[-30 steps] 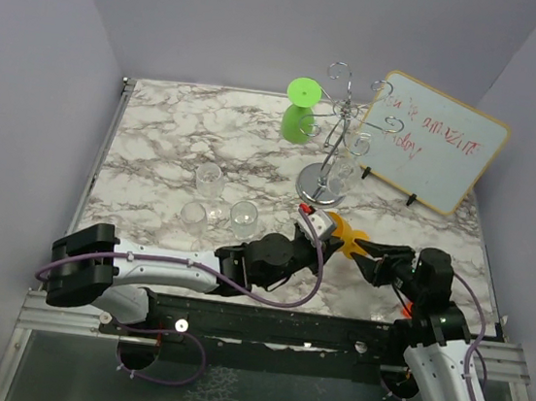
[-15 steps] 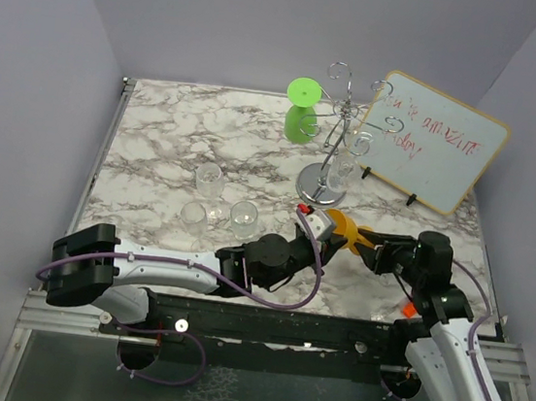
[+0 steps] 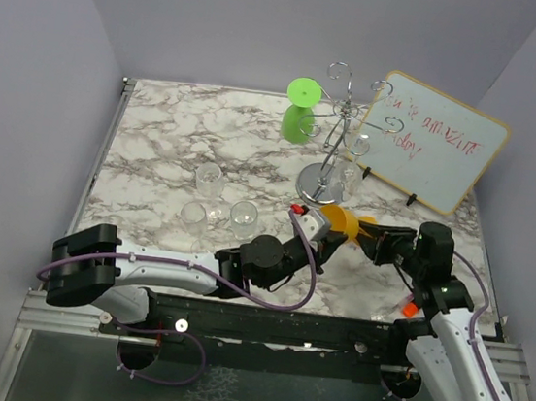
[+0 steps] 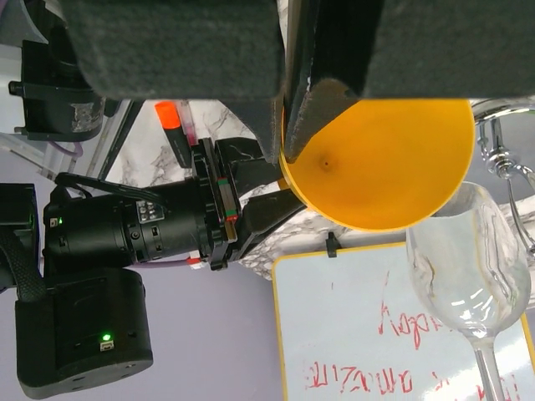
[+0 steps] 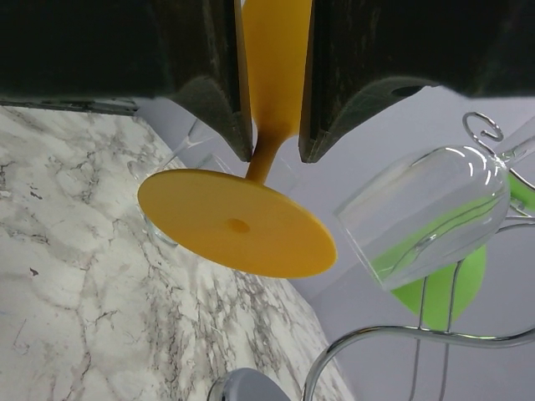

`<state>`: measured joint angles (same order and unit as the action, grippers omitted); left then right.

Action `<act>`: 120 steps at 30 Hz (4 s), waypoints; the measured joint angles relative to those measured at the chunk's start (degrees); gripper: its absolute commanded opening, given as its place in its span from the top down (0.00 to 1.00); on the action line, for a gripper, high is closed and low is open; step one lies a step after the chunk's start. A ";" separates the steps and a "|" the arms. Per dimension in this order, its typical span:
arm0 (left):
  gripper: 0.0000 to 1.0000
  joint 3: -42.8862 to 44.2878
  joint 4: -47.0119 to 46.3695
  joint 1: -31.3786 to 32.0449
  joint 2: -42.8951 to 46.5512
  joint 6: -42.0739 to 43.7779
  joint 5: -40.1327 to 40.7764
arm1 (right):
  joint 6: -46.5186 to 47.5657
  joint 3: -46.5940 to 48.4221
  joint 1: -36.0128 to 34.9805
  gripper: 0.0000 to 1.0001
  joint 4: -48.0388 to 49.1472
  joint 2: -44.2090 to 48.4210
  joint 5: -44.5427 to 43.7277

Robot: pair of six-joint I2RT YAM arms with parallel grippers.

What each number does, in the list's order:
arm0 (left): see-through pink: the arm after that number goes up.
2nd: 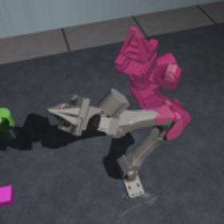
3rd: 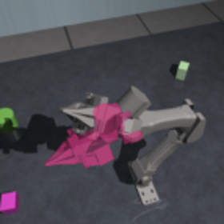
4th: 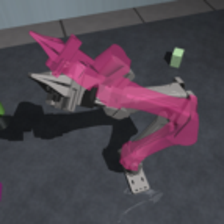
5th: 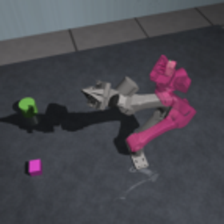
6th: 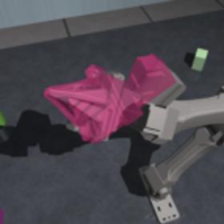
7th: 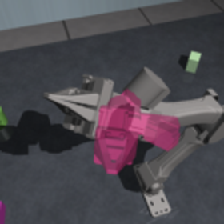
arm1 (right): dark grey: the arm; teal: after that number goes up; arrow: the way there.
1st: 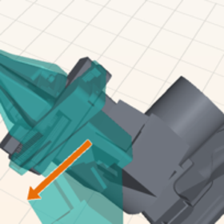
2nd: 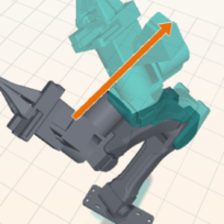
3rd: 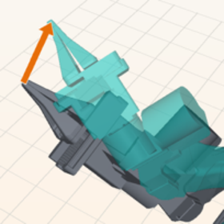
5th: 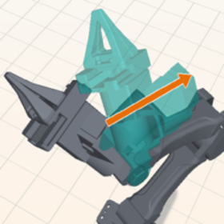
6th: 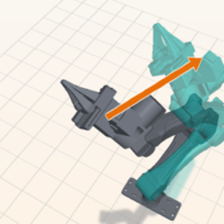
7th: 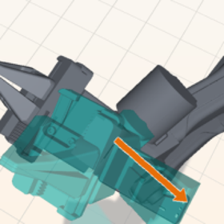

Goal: Place the wine glass upside down on the wine glass rack

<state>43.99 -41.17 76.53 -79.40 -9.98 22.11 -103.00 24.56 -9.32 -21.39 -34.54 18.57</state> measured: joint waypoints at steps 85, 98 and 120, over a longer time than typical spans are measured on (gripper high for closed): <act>0.86 43.30 46.21 -22.21 -8.70 -47.06 -45.90 | 89.81 -3.39 -0.04 0.99 48.50 16.76 16.79; 1.00 38.95 41.42 -24.85 -6.62 -54.58 -54.47 | 88.06 -3.39 -0.11 0.45 51.25 14.93 20.52; 1.00 38.18 64.54 -36.28 12.48 -38.45 -38.42 | 80.28 1.03 -0.11 0.26 43.45 21.38 22.47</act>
<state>82.17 23.38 40.25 -66.92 -48.42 -16.32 -22.72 25.58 -9.43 22.06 -13.17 41.04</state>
